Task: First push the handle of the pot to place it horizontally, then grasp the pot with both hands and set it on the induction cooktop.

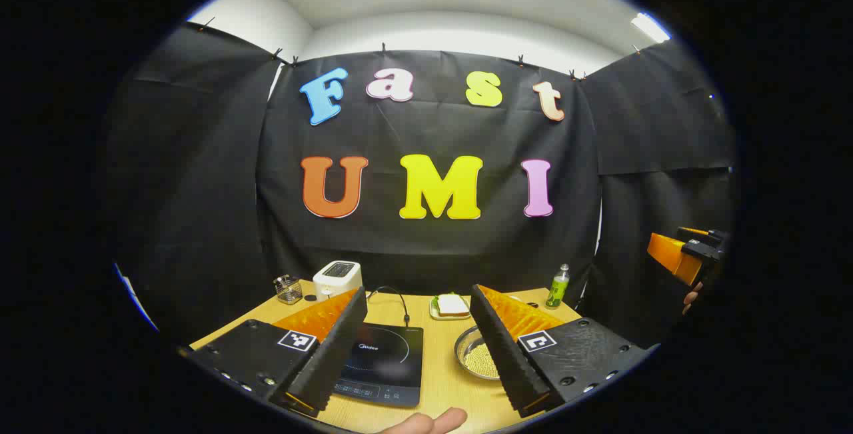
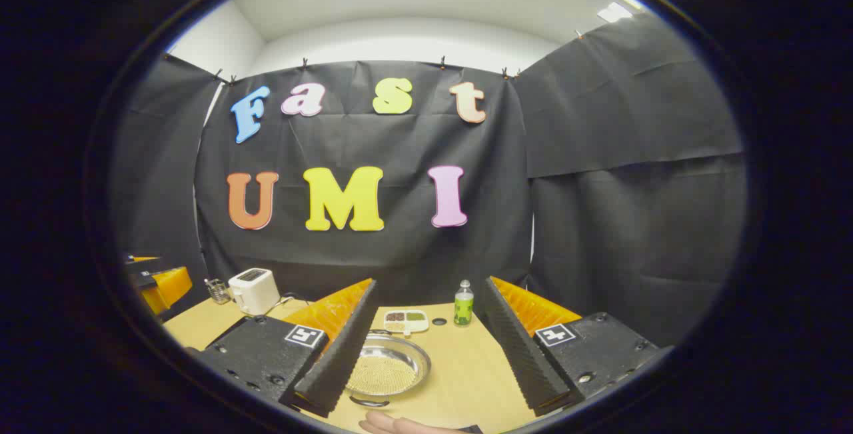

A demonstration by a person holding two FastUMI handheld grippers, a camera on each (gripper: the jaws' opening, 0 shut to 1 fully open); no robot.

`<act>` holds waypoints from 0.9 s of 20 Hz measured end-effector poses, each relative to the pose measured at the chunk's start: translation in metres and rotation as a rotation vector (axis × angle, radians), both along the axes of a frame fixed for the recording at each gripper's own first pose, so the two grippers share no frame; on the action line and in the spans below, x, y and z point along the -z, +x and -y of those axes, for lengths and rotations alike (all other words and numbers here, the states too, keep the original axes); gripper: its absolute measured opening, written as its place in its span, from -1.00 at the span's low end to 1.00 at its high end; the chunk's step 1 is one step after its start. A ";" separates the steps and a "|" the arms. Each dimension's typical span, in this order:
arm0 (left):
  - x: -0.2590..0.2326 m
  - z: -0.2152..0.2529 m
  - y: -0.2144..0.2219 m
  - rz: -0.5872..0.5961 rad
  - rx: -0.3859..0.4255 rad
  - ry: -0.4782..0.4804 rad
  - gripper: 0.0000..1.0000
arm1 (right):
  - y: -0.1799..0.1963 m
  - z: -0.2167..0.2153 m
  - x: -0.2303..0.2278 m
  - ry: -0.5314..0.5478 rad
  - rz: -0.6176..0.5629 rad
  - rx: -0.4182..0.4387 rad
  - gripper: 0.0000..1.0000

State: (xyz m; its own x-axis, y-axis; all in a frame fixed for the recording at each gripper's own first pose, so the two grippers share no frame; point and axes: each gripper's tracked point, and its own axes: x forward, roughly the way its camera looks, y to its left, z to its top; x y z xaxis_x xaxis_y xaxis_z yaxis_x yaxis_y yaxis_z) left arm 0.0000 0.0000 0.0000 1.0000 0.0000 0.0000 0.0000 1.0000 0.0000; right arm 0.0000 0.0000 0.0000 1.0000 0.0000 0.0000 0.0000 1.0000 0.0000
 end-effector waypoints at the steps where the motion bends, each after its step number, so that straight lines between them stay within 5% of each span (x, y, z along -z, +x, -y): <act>1: -0.001 -0.003 -0.003 -0.002 -0.003 -0.014 0.89 | -0.002 0.000 -0.006 -0.006 0.009 0.003 0.93; 18: -0.022 -0.026 -0.026 0.046 0.000 0.008 0.89 | -0.010 -0.013 -0.016 -0.003 0.025 -0.015 1.00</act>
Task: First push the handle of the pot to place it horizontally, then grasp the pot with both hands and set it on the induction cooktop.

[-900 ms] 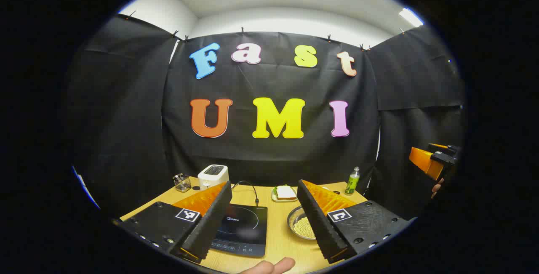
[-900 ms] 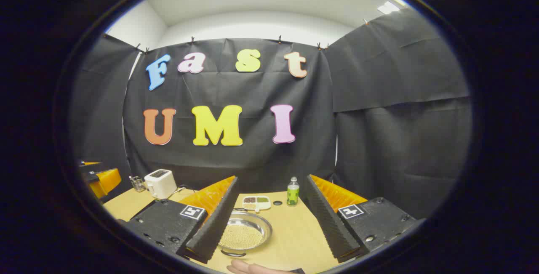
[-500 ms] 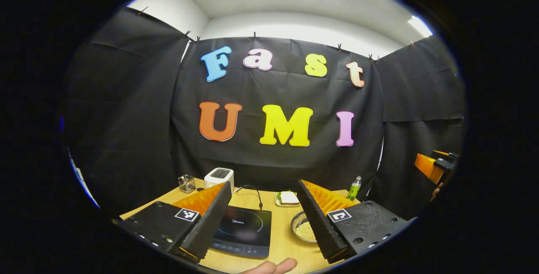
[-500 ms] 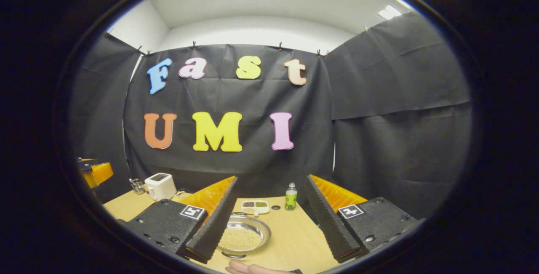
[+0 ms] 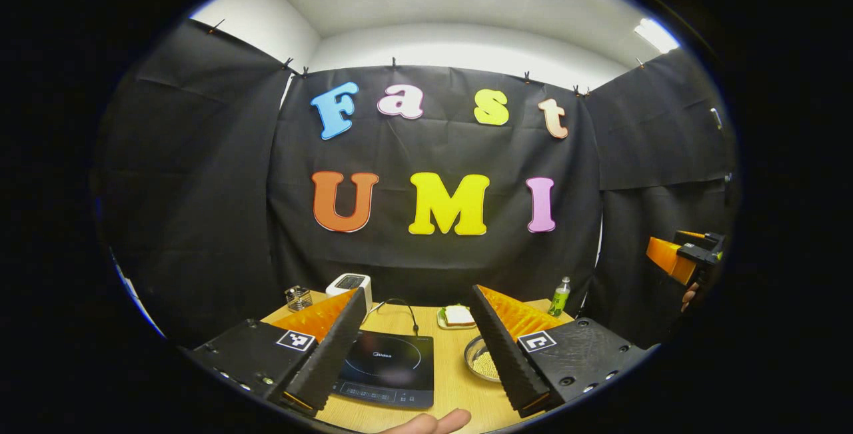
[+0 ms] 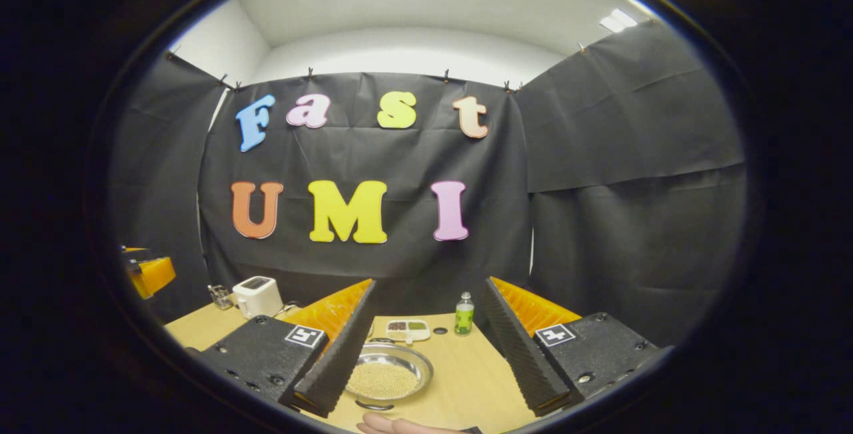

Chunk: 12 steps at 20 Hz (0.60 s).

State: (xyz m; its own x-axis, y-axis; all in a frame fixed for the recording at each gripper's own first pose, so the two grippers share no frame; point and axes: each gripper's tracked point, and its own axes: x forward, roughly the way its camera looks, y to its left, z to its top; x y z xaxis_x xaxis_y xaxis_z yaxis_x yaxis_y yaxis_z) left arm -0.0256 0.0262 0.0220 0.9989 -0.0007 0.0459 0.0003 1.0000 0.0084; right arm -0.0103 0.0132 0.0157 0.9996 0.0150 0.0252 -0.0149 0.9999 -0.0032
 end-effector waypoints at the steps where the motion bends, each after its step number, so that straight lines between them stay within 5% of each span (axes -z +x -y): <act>1: 0.000 -0.001 0.000 0.001 -0.002 0.001 0.89 | 0.001 0.000 0.001 0.004 -0.004 -0.003 1.00; 12: 0.016 -0.016 -0.003 -0.012 -0.025 0.012 0.89 | 0.042 -0.042 0.067 0.028 -0.183 -0.118 0.92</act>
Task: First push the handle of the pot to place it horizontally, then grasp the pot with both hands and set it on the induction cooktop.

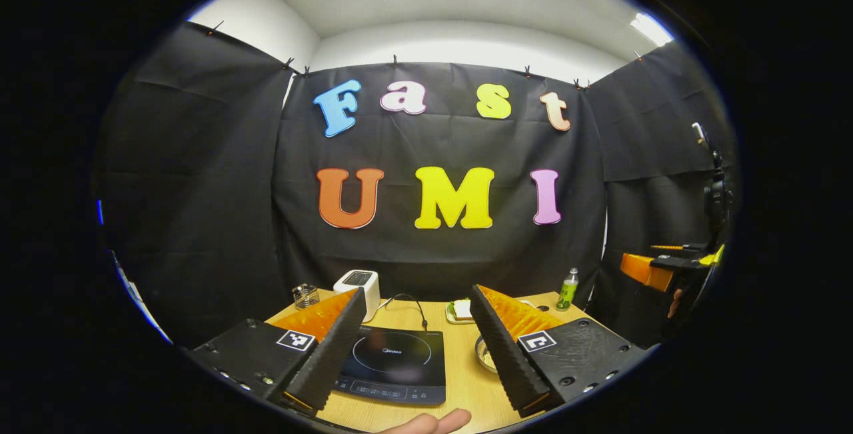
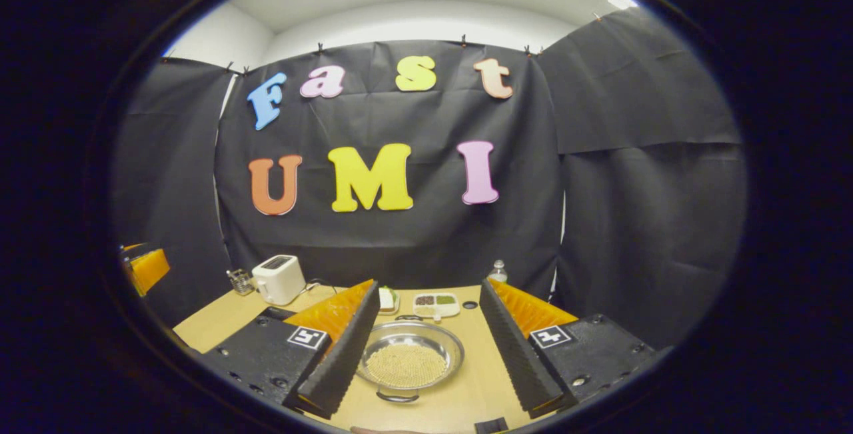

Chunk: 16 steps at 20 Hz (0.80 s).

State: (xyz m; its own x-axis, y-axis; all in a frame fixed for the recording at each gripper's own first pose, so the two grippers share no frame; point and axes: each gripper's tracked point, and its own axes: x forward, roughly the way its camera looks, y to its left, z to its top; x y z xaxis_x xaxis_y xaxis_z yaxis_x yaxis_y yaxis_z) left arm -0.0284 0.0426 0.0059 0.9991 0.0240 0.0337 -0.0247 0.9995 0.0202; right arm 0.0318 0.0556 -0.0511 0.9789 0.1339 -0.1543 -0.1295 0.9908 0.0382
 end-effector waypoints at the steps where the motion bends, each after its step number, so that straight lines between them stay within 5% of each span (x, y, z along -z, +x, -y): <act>1: 0.003 -0.001 0.000 -0.001 0.003 -0.004 0.89 | 0.004 -0.004 0.010 0.001 -0.027 -0.005 0.87; 6: 0.009 -0.009 -0.006 -0.003 0.003 -0.001 0.89 | 0.024 -0.032 0.065 0.015 -0.184 -0.042 0.11; 10: 0.015 -0.018 -0.004 -0.005 -0.009 -0.009 0.89 | 0.036 -0.055 0.109 0.014 -0.292 -0.071 0.01; 13: 0.020 -0.022 -0.006 -0.010 -0.013 -0.004 0.89 | 0.042 -0.069 0.140 -0.027 -0.374 -0.087 -0.39; 14: 0.021 -0.023 -0.007 -0.011 -0.015 -0.001 0.89 | 0.042 -0.074 0.152 -0.033 -0.405 -0.098 -0.70; 16: 0.023 -0.024 -0.007 -0.012 -0.015 -0.001 0.89 | 0.039 -0.085 0.176 -0.046 -0.478 -0.117 -0.82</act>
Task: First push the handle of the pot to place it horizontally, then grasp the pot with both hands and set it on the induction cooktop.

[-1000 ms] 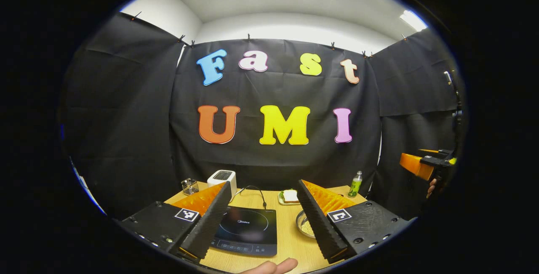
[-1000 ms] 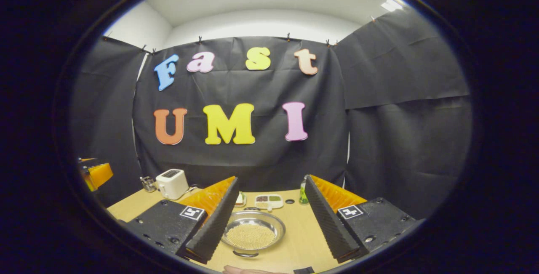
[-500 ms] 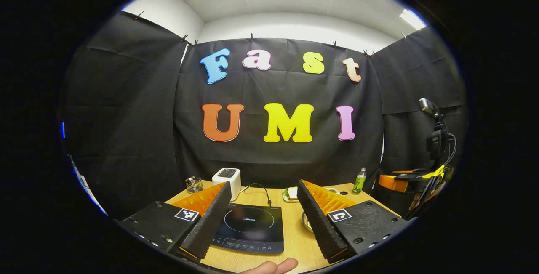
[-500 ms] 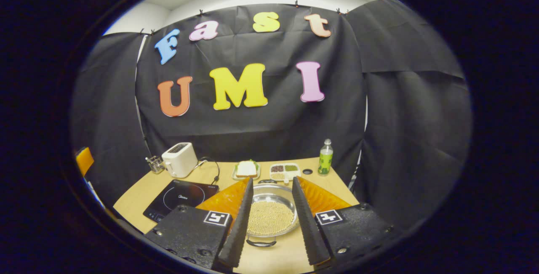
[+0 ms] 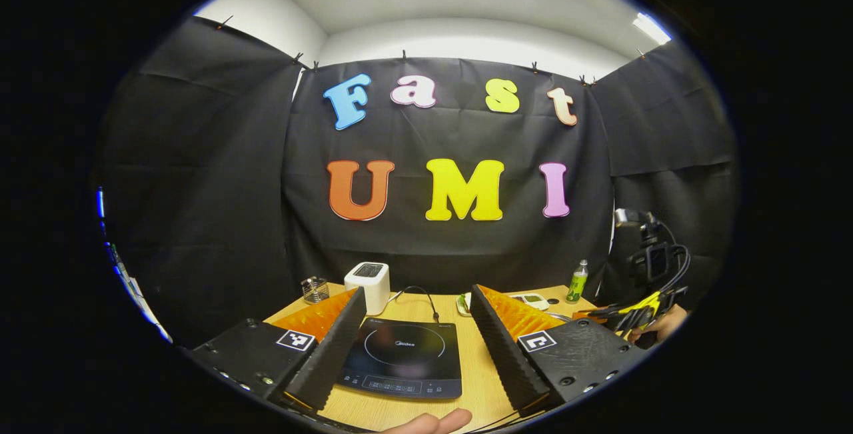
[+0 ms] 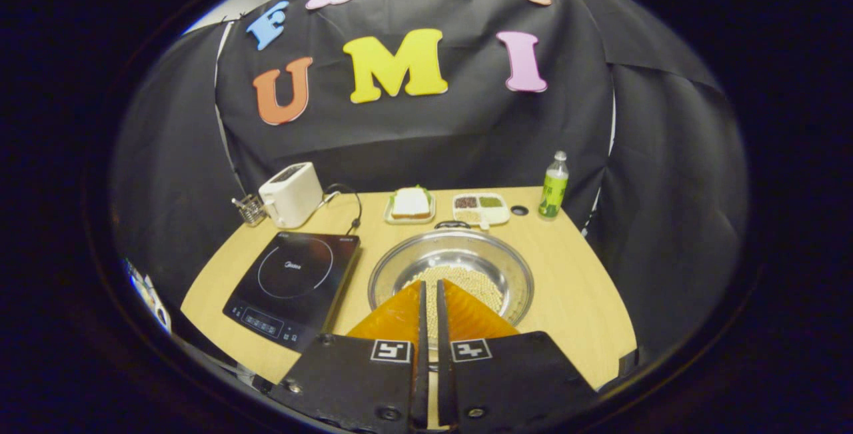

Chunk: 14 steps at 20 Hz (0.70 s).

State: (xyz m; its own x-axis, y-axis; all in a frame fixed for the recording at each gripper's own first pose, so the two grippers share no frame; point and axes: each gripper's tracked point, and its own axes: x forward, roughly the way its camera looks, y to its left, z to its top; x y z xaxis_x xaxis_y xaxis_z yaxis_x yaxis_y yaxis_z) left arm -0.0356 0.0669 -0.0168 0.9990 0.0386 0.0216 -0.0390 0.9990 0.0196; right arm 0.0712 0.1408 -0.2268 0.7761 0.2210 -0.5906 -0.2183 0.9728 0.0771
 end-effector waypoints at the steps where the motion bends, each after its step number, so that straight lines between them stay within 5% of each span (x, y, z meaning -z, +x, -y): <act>1: 0.003 0.000 0.000 -0.002 0.002 0.000 0.89 | -0.003 -0.007 0.014 -0.004 -0.034 -0.017 -0.89; 9: 0.011 -0.008 -0.005 -0.013 -0.007 0.014 0.89 | -0.033 -0.054 0.092 0.020 -0.305 -0.113 -0.92; 14: 0.014 -0.014 -0.007 -0.014 -0.017 0.007 0.89 | -0.035 -0.054 0.128 0.024 -0.402 -0.100 -0.96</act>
State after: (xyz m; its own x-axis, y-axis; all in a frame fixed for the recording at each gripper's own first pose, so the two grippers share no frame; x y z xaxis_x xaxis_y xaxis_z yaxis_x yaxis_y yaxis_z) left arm -0.0427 0.0807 -0.0307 0.9984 0.0559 0.0084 -0.0562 0.9981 0.0272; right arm 0.0360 0.1948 -0.3552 0.4585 0.3008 -0.8363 -0.2595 0.9453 0.1978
